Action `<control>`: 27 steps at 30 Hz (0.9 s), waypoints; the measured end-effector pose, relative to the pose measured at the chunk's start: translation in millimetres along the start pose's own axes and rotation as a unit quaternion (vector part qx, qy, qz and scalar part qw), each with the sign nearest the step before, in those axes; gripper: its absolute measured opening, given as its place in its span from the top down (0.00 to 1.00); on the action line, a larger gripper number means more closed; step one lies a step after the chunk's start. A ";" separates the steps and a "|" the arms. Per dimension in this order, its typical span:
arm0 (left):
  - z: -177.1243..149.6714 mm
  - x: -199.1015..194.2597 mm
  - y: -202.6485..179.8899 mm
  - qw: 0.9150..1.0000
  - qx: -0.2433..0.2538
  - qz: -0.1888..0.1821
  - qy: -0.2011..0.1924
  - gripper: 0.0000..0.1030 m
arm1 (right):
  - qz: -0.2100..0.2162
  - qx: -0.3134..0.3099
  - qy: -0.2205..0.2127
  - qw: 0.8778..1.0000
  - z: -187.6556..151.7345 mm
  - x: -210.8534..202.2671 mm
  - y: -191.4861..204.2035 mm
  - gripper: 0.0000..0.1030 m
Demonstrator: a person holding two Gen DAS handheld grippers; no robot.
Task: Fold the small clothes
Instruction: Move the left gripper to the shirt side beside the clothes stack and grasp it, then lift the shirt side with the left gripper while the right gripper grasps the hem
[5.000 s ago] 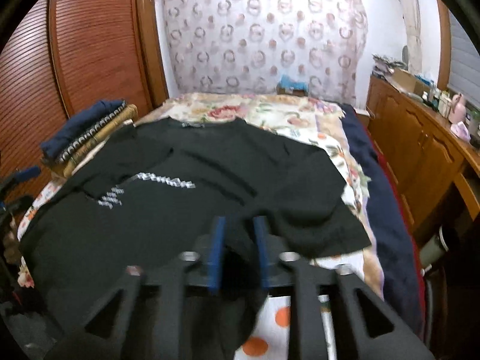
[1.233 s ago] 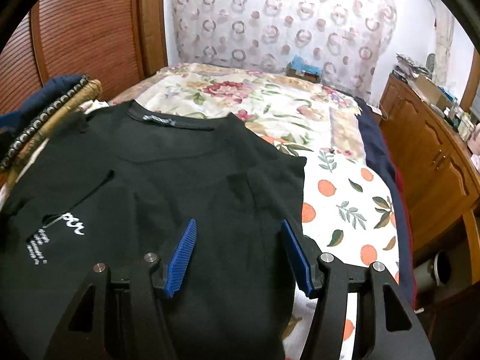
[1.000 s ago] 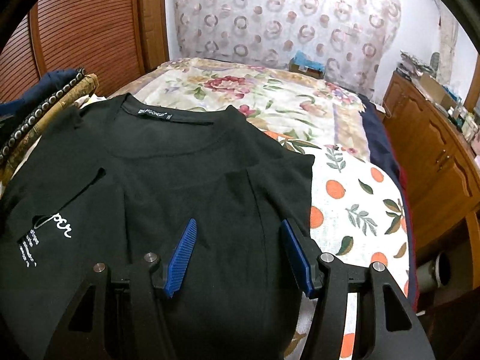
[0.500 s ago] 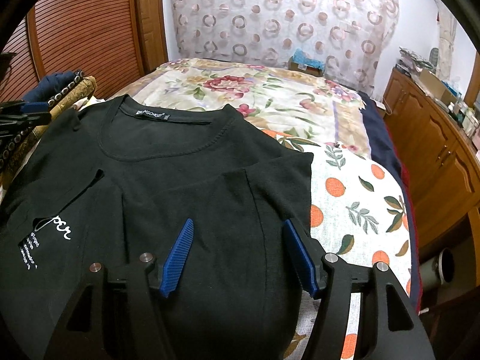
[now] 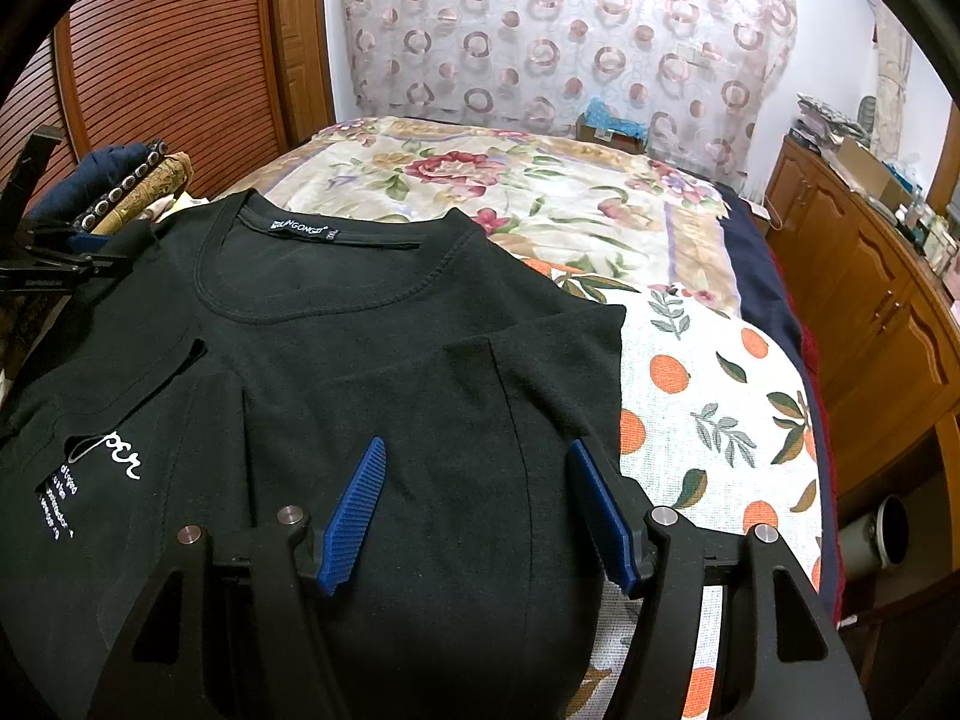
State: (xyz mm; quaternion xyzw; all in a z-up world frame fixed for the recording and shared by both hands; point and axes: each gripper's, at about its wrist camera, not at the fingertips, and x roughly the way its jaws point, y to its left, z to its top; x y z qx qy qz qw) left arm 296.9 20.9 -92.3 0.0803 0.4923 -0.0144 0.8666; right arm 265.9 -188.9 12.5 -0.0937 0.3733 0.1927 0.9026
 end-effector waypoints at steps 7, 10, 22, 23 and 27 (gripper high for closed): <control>3.5 -42.5 11.7 0.997 -0.026 -0.010 -0.075 0.94 | 0.000 0.000 0.000 1.000 -0.4 -0.2 -0.5 0.36; 8.4 -57.4 19.6 0.995 -0.034 -0.009 -0.095 0.95 | 0.006 0.004 0.000 1.000 -0.7 -0.6 -2.4 0.35; -7.7 -72.5 11.3 0.988 -0.038 -0.079 -0.128 0.95 | -0.004 0.036 0.001 0.999 4.8 -11.1 -34.5 0.35; -8.8 -73.6 10.9 0.987 -0.038 -0.084 -0.130 0.95 | -0.002 0.038 0.006 0.999 5.7 -9.0 -36.8 0.35; -11.8 -76.9 6.2 0.986 -0.032 -0.092 -0.135 0.95 | 0.004 0.045 0.015 0.999 11.0 -1.7 -39.4 0.35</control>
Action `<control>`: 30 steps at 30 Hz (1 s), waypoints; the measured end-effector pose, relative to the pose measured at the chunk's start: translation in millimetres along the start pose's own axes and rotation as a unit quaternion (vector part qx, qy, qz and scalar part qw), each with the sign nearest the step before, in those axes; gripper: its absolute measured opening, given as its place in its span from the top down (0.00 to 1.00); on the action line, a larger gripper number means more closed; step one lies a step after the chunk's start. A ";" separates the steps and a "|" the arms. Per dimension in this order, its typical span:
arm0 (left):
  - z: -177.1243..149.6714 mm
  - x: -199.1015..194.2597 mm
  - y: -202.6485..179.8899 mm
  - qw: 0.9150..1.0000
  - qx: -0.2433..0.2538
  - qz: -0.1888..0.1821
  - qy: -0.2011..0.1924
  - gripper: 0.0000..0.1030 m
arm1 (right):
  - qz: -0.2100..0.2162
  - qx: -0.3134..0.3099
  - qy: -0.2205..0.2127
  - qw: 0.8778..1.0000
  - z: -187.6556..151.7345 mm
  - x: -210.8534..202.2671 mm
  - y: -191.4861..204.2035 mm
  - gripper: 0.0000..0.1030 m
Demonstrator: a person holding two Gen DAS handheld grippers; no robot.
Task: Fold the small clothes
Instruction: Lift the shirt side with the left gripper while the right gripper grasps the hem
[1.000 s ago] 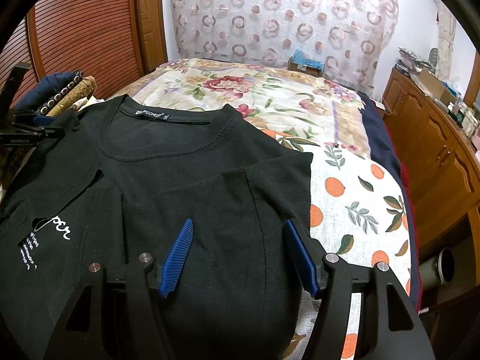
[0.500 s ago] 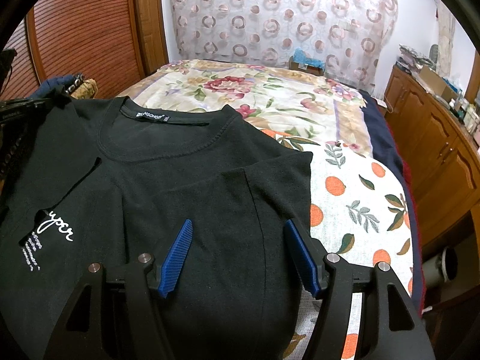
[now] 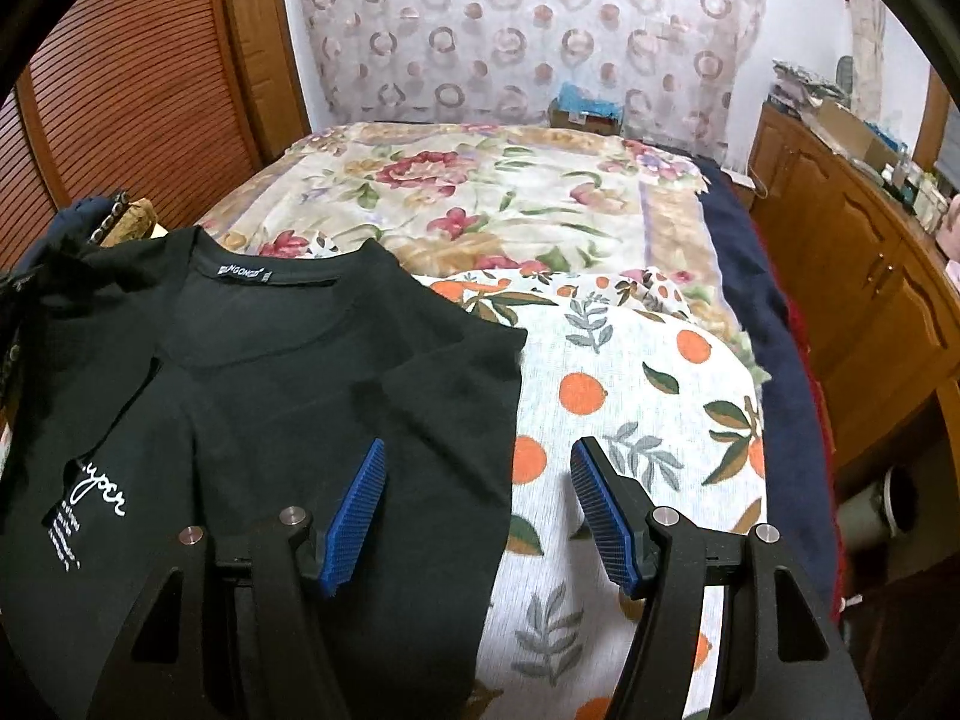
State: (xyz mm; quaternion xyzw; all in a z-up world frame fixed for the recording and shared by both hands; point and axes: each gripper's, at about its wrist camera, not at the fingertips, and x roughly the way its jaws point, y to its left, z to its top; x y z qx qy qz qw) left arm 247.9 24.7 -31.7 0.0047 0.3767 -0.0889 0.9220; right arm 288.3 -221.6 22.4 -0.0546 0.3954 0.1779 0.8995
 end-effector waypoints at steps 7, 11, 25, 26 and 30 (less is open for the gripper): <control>-4.1 -6.0 -0.5 1.000 -0.006 -0.002 -0.010 0.95 | -0.006 -0.007 0.014 1.000 11.4 16.7 5.9 0.39; -5.2 -13.0 0.2 1.000 -0.009 -0.003 -0.020 0.95 | -0.006 -0.018 0.016 1.000 16.0 16.8 11.0 0.45; -10.4 -42.1 8.6 0.998 -0.019 -0.002 -0.052 0.95 | -0.025 -0.070 -0.004 0.997 12.2 8.6 19.1 0.94; -11.1 -44.1 10.2 0.998 -0.020 -0.002 -0.054 0.95 | -0.032 -0.067 -0.011 0.997 11.8 5.9 18.2 0.94; -14.8 -55.3 23.3 0.997 -0.036 -0.002 -0.065 0.95 | -0.044 -0.048 -0.026 0.998 11.4 -2.9 10.7 0.94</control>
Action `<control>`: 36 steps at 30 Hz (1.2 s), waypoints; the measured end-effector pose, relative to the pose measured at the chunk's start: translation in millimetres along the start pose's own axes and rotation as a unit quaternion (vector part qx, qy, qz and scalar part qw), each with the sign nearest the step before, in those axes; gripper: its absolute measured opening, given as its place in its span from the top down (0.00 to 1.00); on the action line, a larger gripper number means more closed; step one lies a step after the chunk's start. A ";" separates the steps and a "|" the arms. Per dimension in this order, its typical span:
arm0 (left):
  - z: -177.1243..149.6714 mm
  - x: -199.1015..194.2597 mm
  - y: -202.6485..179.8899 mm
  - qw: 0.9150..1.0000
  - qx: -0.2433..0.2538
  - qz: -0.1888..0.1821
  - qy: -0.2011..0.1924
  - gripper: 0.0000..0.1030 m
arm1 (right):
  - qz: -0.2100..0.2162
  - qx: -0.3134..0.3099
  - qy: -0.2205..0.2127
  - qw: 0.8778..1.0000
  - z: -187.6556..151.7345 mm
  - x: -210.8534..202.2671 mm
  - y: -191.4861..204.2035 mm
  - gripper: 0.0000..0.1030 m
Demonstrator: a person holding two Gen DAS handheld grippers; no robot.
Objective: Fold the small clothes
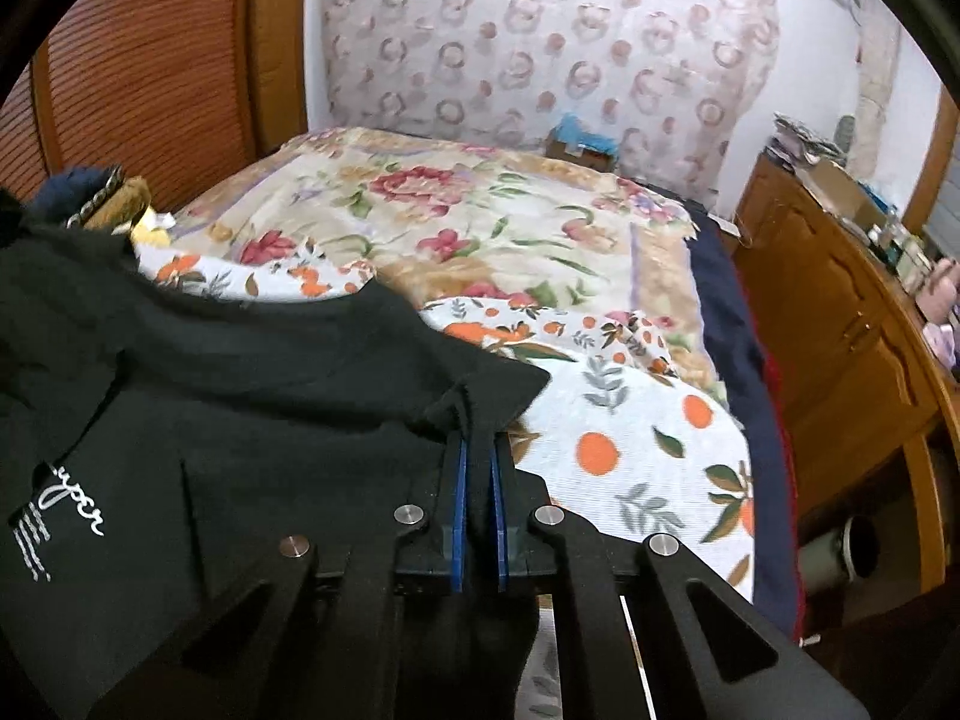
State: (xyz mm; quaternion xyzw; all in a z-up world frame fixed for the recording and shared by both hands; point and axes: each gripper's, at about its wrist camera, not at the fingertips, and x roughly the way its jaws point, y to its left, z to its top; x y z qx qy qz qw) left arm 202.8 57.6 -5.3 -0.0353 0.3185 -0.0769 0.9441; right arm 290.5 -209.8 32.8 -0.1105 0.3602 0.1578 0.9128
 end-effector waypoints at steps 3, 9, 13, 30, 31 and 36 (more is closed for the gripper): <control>-1.6 -8.9 8.9 1.000 -0.015 -0.005 -0.007 0.95 | -0.007 0.005 0.002 1.000 -3.4 -2.1 -1.9 0.94; -6.0 -25.9 2.4 1.000 -0.008 -0.009 -0.021 0.95 | -0.017 0.011 -0.020 1.000 -2.4 -17.7 16.5 0.94; -12.0 -37.4 -2.4 1.000 -0.002 -0.015 -0.025 0.95 | -0.011 0.015 -0.049 0.999 -8.3 -43.6 22.8 0.94; -85.8 -130.0 -22.3 0.999 0.042 -0.009 -0.031 0.95 | 0.035 0.016 -0.128 0.991 -128.7 -176.8 51.6 0.94; -91.8 -136.8 -21.2 0.999 0.039 -0.013 -0.034 0.95 | 0.042 0.019 -0.128 0.991 -140.2 -183.0 52.7 0.94; -113.3 -149.6 -21.6 0.999 0.036 -0.021 -0.033 0.95 | 0.065 0.031 -0.132 0.989 -186.1 -213.6 52.0 0.94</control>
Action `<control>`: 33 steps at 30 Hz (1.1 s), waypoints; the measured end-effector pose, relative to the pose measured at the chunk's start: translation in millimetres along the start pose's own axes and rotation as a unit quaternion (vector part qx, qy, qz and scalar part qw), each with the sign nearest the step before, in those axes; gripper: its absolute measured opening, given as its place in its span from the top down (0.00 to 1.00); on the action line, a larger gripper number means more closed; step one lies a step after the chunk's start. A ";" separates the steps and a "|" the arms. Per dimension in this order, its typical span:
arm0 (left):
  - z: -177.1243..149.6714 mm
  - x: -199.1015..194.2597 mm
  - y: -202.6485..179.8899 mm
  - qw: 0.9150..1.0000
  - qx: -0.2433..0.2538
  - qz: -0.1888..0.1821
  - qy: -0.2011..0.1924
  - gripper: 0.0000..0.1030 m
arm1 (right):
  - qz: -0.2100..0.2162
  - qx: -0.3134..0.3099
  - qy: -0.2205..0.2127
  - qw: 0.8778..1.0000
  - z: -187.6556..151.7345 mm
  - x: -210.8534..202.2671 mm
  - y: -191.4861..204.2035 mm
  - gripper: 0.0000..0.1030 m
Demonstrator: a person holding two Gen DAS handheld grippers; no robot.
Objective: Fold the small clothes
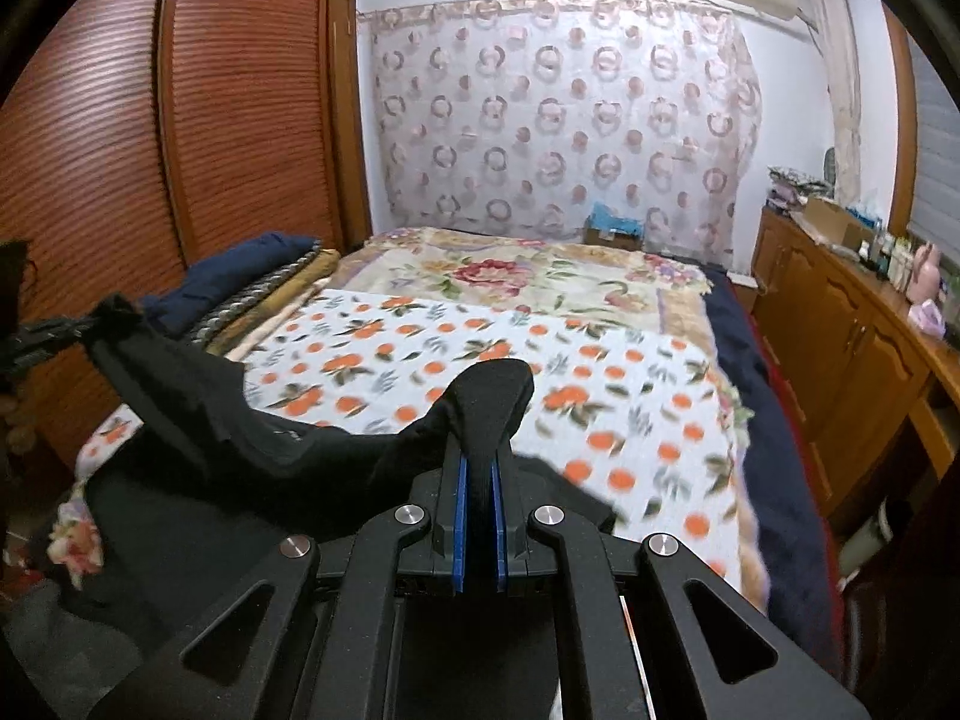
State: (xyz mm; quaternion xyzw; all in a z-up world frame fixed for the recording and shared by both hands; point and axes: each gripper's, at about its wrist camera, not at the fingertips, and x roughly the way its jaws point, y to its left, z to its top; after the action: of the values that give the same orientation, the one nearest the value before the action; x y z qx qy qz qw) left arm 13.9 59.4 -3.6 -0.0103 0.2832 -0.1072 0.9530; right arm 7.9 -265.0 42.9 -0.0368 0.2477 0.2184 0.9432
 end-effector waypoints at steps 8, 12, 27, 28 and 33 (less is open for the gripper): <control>-20.0 -17.4 -0.6 0.999 -0.037 -0.020 0.000 0.95 | 0.007 0.018 0.008 1.000 -22.4 -36.3 -12.3 0.94; -32.1 -19.1 -3.6 0.999 -0.035 -0.017 0.015 0.94 | 0.013 0.015 0.028 0.999 -29.3 -51.6 -8.1 0.94; -84.9 9.1 14.6 0.995 -0.062 -0.025 0.080 0.90 | 0.023 0.020 0.124 0.992 -66.7 -17.6 -11.8 0.94; -83.7 9.4 15.7 0.995 -0.062 -0.022 0.080 0.89 | 0.021 0.016 0.122 0.992 -64.9 -19.8 -10.3 0.94; -74.5 1.8 19.7 0.997 -0.054 -0.011 0.062 0.66 | 0.003 0.001 0.106 0.994 -67.1 -30.6 -0.9 0.88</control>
State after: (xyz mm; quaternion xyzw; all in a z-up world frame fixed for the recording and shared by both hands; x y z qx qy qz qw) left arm -21.0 81.3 -68.7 -0.0579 0.3465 -0.1028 0.9306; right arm -45.8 -289.8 -1.1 -0.0578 0.3470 0.2161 0.9108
